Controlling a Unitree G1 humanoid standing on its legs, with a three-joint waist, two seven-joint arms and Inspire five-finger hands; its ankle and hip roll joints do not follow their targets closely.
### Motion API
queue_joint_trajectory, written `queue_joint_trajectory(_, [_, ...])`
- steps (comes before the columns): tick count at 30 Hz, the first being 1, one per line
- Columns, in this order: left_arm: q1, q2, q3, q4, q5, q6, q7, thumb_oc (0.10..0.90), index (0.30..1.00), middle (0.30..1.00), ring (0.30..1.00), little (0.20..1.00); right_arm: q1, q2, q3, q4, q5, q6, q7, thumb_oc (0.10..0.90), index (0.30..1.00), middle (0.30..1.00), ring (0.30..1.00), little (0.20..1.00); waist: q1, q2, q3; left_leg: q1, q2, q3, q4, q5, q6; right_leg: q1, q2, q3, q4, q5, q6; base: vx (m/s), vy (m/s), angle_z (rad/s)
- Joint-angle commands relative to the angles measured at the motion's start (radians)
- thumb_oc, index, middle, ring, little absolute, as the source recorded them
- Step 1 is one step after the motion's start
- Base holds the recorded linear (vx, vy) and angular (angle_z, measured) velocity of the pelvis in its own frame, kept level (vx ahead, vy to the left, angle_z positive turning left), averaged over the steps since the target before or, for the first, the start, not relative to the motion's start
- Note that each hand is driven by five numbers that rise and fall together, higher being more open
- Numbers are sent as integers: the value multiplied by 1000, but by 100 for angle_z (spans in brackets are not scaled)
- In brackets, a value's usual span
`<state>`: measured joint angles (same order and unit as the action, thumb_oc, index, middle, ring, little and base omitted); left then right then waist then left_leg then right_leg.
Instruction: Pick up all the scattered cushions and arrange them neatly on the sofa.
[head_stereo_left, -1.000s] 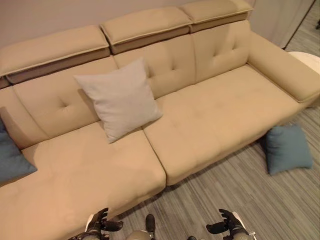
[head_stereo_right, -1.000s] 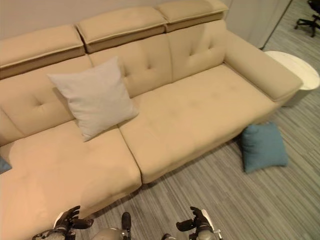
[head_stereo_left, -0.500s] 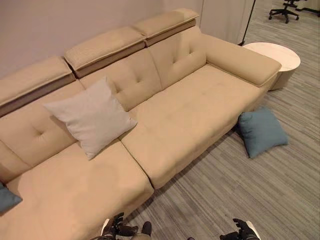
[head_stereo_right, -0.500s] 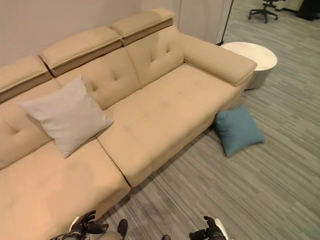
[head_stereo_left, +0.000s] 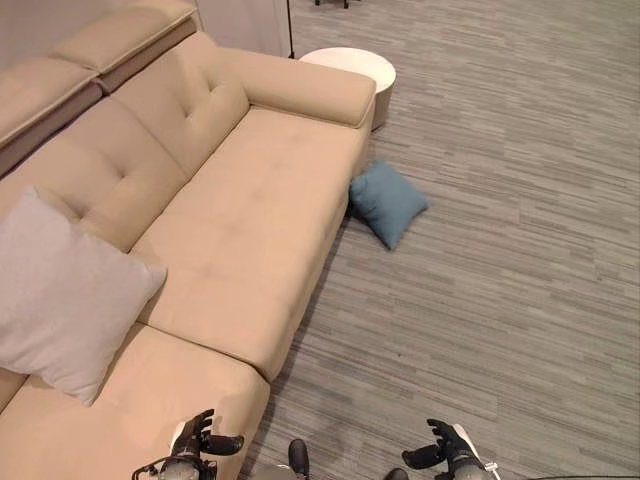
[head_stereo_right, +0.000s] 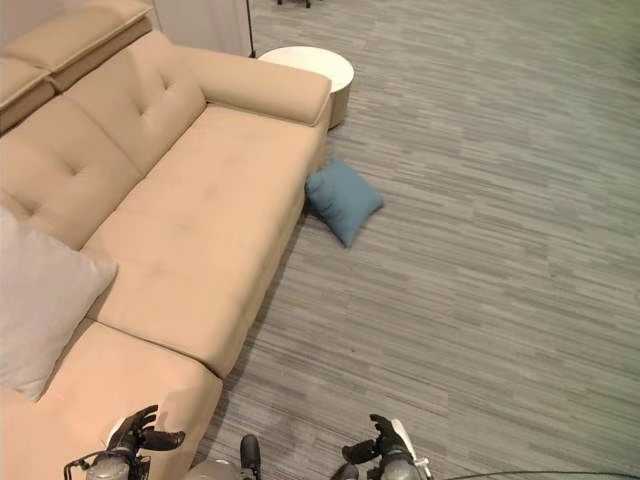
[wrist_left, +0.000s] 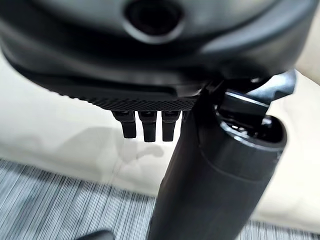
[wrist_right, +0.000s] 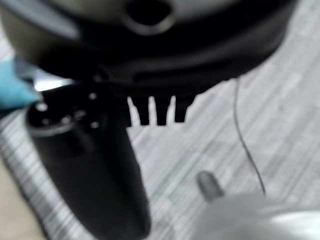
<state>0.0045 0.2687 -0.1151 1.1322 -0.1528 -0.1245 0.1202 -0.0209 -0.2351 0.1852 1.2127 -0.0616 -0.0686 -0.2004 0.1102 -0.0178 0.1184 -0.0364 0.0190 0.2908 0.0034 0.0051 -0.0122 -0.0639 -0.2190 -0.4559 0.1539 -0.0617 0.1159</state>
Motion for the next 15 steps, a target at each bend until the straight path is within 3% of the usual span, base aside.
queue_joint_trajectory(1, [-68, -30, -57, -27, 29, -35, -14, 800, 900, 900, 900, 900, -42, -94, -2, 2, 15, -12, -33, 800, 900, 900, 900, 900, 35, -19, 11, -60, 105, -159, 278, -85, -68, 56, 68, -12, -184, 83, 0, 76, -243, -9])
queue_joint_trajectory(2, [-68, -31, -57, -27, 29, -35, -14, 800, 900, 900, 900, 900, -42, -95, -2, 2, 15, -12, -33, 800, 900, 900, 900, 900, 35, -18, 10, -62, 106, -160, 281, -87, -69, 55, 69, -13, -184, 83, -1, 176, -302, -25])
queue_joint_trajectory(3, [-78, -40, -83, -56, 19, -37, -7, 800, 900, 900, 900, 900, -31, -95, -6, 1, 22, -10, -41, 800, 900, 900, 900, 900, 45, -14, 32, -136, 100, -230, 448, -31, -74, 85, 98, 20, -190, 58, -32, 238, -187, -36])
queue_joint_trajectory(4, [-80, -46, -94, -55, 17, -37, -4, 800, 900, 900, 900, 900, -25, -94, -4, 3, 21, -10, -43, 800, 900, 900, 900, 900, 55, -21, 35, -177, 54, -270, 442, -57, -65, 101, 107, 44, -199, 50, -32, 236, -185, -37])
queue_joint_trajectory(6, [-80, -45, -94, -55, 17, -37, -4, 800, 900, 900, 900, 900, -26, -94, -4, 3, 21, -10, -43, 800, 900, 900, 900, 900, 52, -26, 32, -179, 49, -271, 435, -51, -64, 96, 102, 41, -198, 51, -31, 89, -40, -57])
queue_joint_trajectory(8, [-90, -48, -107, -38, 37, -31, -7, 800, 900, 900, 900, 900, -24, -95, -16, 12, 32, -9, -47, 800, 900, 900, 900, 900, 53, -36, 32, -206, 3, -264, 346, -79, -52, 114, 114, 70, -216, 47, -20, 192, -22, -73])
queue_joint_trajectory(10, [-89, -47, -103, -34, 43, -32, -5, 800, 900, 900, 900, 900, -24, -94, -18, 18, 39, -6, -52, 800, 900, 900, 900, 900, 66, -34, 30, -247, -44, -254, 266, -29, -45, 129, 135, 90, -233, 44, -15, 234, 38, -27])
queue_joint_trajectory(11, [-83, -44, -94, -38, 33, -34, -4, 800, 900, 900, 900, 900, -24, -89, -19, 20, 46, -3, -54, 800, 900, 900, 900, 900, 92, -25, 32, -277, -74, -264, 202, 27, -48, 145, 167, 124, -237, 32, -12, 281, 50, -36])
queue_joint_trajectory(13, [-74, -40, -84, -32, 26, -34, -4, 800, 900, 900, 900, 900, -25, -83, -25, 20, 60, -2, -54, 800, 900, 900, 900, 900, 105, -24, 30, -276, -74, -262, 169, 41, -47, 163, 195, 161, -236, 13, -17, 261, 40, -92])
queue_joint_trajectory(15, [-61, -35, -69, -15, 27, -28, -8, 800, 900, 900, 900, 900, -22, -72, -22, 23, 58, -3, -51, 800, 900, 900, 900, 900, 109, -40, 16, -235, -81, -281, 146, 28, -24, 176, 199, 178, -227, -2, -19, 256, 43, -110])
